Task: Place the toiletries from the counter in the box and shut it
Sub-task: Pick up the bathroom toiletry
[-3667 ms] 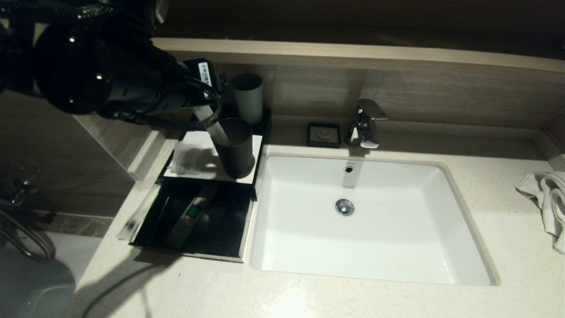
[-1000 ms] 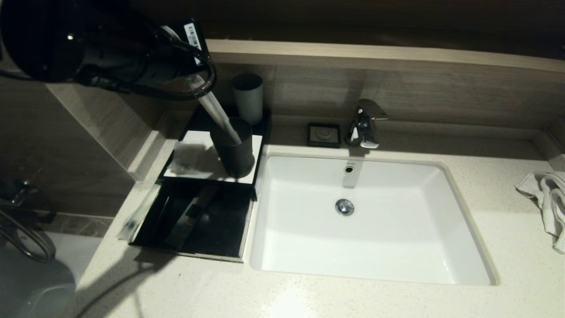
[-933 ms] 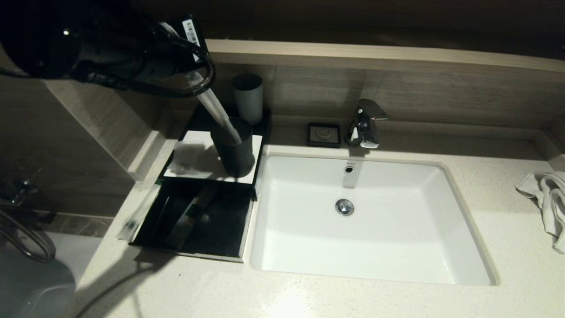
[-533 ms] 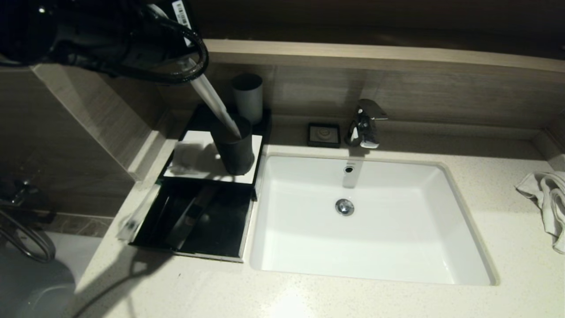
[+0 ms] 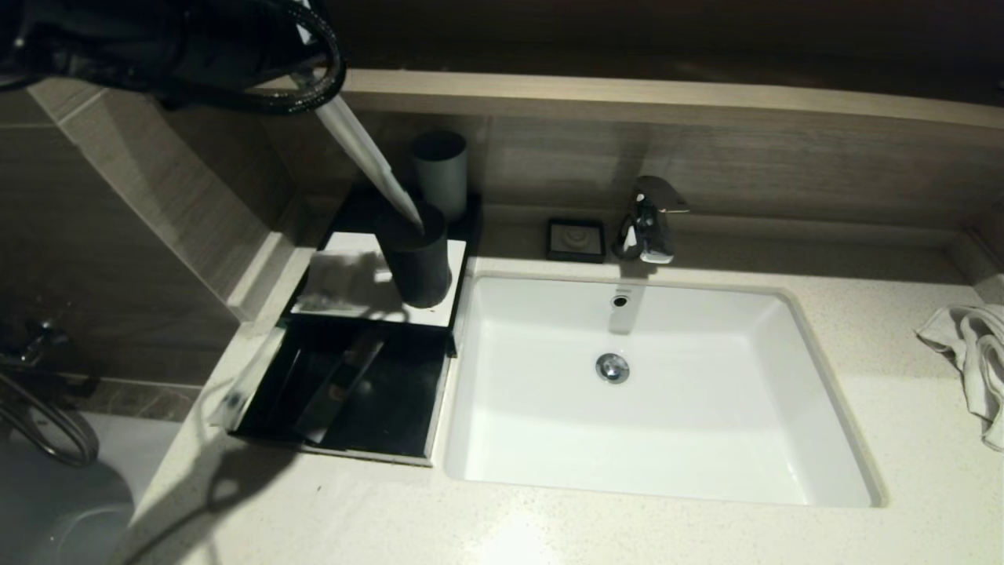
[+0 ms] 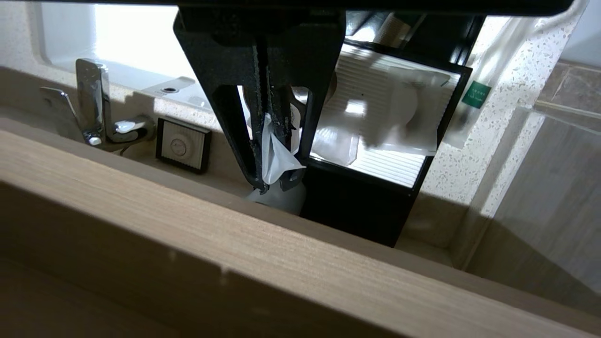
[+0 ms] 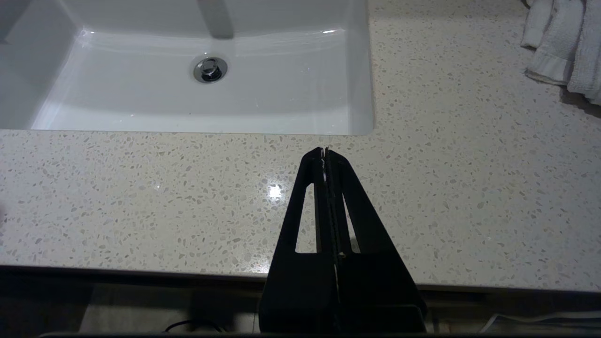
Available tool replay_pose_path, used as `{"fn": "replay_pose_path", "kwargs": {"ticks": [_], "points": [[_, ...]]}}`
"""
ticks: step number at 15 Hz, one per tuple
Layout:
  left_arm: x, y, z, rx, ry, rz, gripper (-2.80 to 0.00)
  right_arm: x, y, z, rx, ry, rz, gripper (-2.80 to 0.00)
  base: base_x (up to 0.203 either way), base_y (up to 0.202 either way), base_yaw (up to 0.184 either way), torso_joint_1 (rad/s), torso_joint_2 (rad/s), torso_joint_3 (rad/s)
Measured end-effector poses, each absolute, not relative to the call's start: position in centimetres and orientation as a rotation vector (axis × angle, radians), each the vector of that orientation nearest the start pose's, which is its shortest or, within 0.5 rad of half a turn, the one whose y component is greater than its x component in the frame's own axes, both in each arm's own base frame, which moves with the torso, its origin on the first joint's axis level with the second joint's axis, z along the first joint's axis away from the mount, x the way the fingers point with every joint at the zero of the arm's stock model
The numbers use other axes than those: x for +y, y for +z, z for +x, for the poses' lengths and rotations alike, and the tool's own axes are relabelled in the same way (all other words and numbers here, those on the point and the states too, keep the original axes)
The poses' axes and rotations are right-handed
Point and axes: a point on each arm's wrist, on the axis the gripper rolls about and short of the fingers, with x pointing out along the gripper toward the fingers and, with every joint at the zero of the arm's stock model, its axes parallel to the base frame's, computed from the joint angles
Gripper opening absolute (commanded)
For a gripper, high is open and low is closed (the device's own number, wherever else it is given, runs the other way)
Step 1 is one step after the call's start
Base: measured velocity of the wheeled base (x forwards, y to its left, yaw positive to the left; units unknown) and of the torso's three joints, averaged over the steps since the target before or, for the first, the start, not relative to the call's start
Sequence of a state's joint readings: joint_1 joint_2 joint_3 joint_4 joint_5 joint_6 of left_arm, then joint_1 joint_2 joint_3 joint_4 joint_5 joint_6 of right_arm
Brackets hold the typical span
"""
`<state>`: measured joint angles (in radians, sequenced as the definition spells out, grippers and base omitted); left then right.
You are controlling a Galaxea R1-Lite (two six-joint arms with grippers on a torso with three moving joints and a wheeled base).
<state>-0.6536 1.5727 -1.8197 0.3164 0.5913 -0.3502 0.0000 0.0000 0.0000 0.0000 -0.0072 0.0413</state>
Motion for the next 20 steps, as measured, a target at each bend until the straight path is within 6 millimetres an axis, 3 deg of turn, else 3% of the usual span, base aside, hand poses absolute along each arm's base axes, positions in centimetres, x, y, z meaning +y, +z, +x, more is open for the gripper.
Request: {"fn": "replay_pose_path", "kwargs": {"ticks": [13,20], "points": [[-12.5,42.9,18.5,0.000,-0.062,-0.341,-2.80,0.0,7.5,-2.3,0.000,-0.007,0.041,-2.80,0.000,0.000,0.000,0.000,0.00,0.000],[-10.4,43.9,15.7,-0.014,-0.065,-0.345,-2.80,0.0,7.5,-2.3,0.000,-0.008,0.041,-2.80,0.000,0.000,0.000,0.000,0.00,0.000]]}}
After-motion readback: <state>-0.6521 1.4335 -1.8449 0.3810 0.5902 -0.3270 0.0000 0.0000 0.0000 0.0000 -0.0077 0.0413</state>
